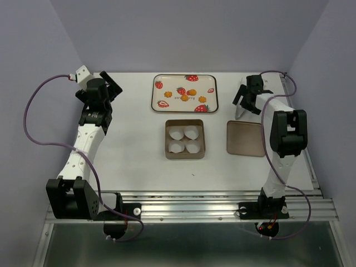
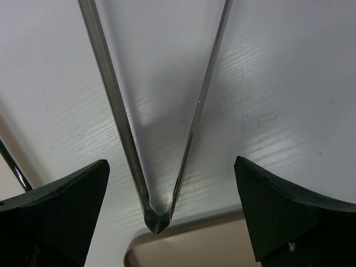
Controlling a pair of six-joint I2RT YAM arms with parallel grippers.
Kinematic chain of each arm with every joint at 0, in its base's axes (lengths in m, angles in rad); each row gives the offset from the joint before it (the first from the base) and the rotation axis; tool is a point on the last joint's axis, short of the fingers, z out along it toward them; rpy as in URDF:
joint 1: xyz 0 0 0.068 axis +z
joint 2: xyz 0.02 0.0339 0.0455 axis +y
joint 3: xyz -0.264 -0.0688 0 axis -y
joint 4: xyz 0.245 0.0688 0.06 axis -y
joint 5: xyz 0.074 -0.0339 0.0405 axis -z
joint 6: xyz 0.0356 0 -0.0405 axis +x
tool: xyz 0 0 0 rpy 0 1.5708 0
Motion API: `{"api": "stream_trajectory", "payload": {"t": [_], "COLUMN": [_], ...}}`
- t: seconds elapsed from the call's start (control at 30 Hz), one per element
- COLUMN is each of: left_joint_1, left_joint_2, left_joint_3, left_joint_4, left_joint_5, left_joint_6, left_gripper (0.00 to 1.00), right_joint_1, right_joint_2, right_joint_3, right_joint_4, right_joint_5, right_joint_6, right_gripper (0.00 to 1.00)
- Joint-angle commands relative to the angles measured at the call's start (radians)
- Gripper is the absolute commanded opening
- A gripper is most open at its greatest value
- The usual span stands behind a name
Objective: Pack the cookies
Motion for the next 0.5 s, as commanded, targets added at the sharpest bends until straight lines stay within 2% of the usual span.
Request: {"api": "stream_trajectory", "payload": {"t": [0.0, 0.47], "left_joint_1": [0.010, 0.036], "left_joint_2": [-0.007, 0.043], "left_joint_3": [0.018, 0.027], "left_joint_4": [0.070, 0.082], "left_joint_5": [0.002, 0.026], "left_joint_6": [0.023, 0.011], "left_gripper": [0.99, 0.99], "right_joint_1": [0.009, 0.028], "right_joint_2": [0.062, 0.209], "right_joint_3": [0.088, 0.202], "right_joint_4": [0.042, 0.042], "right_joint_5": [0.031, 0.144], "right_joint_6": [0.019, -0.045], "right_gripper": [1.00, 1.00]}}
